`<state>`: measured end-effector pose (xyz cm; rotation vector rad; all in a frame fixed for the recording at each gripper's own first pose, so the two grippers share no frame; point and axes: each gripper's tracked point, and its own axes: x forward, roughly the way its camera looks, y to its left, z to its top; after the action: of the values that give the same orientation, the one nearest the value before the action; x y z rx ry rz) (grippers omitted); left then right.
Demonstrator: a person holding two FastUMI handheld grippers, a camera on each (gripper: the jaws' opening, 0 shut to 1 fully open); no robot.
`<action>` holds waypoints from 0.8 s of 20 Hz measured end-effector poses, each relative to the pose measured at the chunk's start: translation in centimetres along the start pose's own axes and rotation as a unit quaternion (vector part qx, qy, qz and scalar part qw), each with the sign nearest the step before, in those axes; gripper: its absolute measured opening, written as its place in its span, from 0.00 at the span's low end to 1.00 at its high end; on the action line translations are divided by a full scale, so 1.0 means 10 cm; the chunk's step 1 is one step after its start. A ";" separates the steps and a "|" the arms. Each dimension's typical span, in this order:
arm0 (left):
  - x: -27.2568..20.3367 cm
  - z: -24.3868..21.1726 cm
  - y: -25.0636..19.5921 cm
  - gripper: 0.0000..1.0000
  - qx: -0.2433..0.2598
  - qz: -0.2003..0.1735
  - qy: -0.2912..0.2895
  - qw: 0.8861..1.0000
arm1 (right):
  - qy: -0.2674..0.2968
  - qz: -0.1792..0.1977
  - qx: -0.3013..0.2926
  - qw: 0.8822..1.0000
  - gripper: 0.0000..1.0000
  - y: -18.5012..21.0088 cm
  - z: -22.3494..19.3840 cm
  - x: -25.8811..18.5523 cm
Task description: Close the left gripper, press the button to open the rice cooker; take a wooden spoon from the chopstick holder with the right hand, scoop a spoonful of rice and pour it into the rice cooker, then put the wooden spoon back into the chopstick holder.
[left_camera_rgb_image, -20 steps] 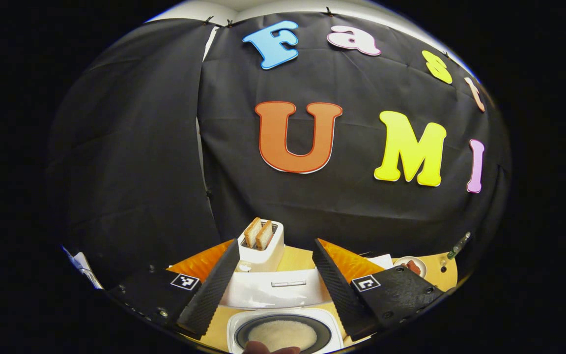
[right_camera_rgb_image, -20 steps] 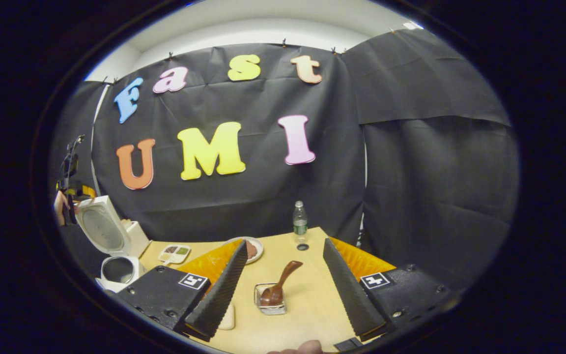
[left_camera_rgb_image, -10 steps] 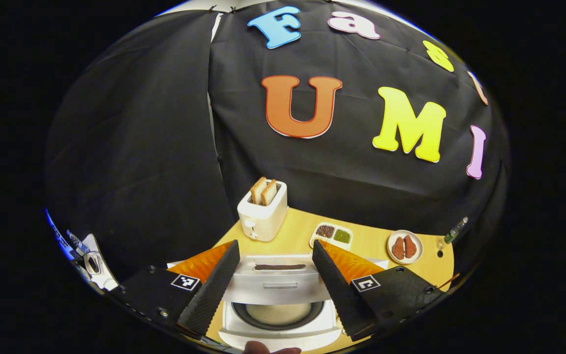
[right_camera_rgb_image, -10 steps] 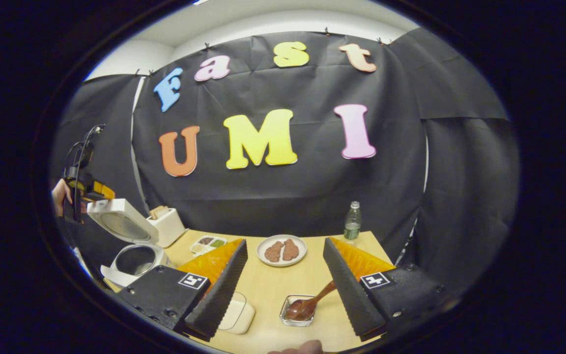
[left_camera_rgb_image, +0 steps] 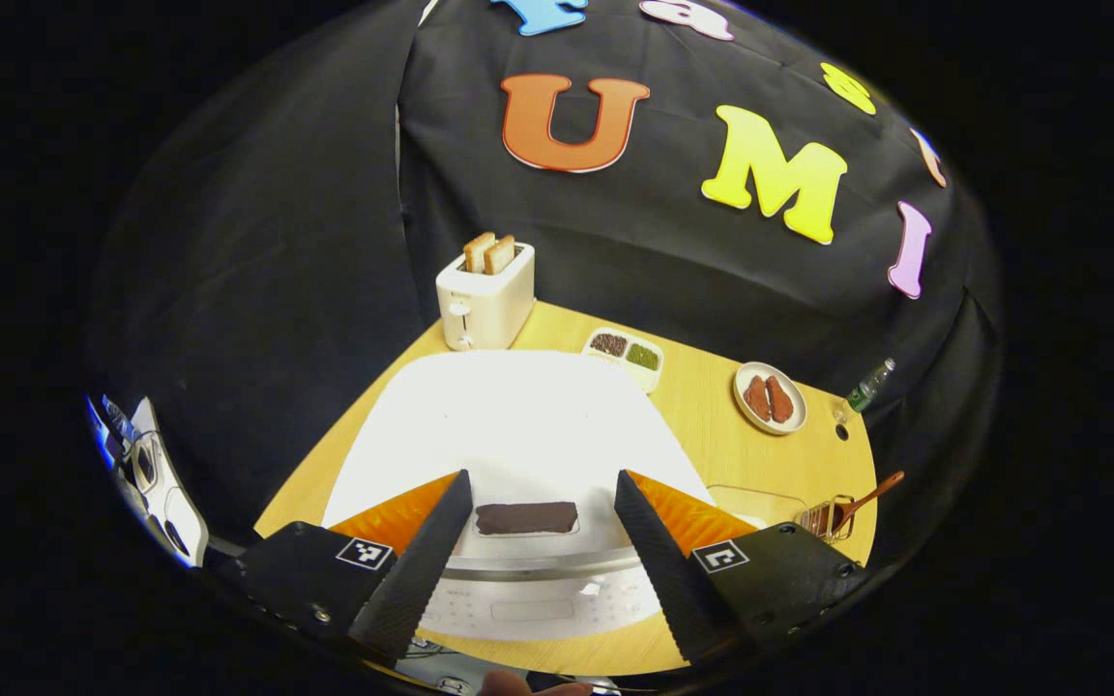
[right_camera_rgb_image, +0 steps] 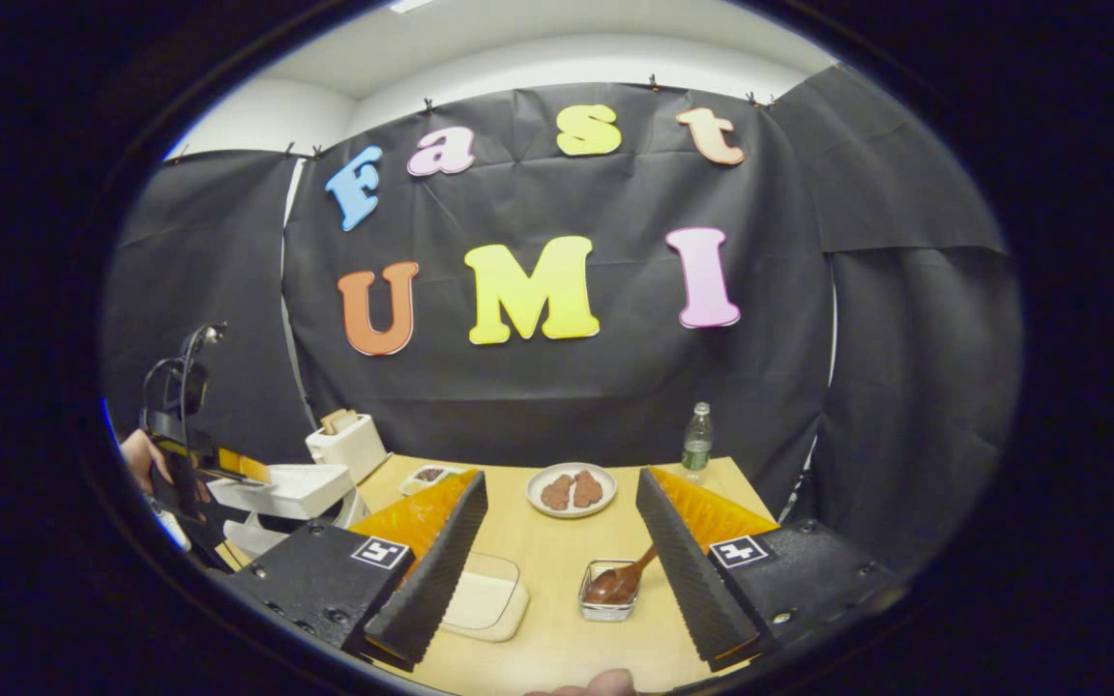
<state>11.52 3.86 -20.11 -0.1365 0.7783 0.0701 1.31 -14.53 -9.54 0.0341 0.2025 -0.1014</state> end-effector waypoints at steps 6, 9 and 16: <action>0.16 -0.28 0.03 0.95 -0.004 -0.006 0.024 1.000 | 0.002 -0.032 -0.007 0.999 0.96 -0.08 -0.09 -0.41; 0.22 -0.37 0.04 0.95 -0.023 -0.002 0.044 0.999 | -0.001 -0.027 -0.009 1.000 0.97 -0.02 -0.06 -0.40; 0.23 -0.45 0.05 0.96 -0.022 0.014 0.016 1.000 | -0.008 -0.003 0.014 1.000 0.98 0.05 0.00 -0.02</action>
<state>9.99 3.74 -24.95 -0.1689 0.8102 0.1131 1.17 -14.05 -9.45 0.0607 0.1842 -0.1107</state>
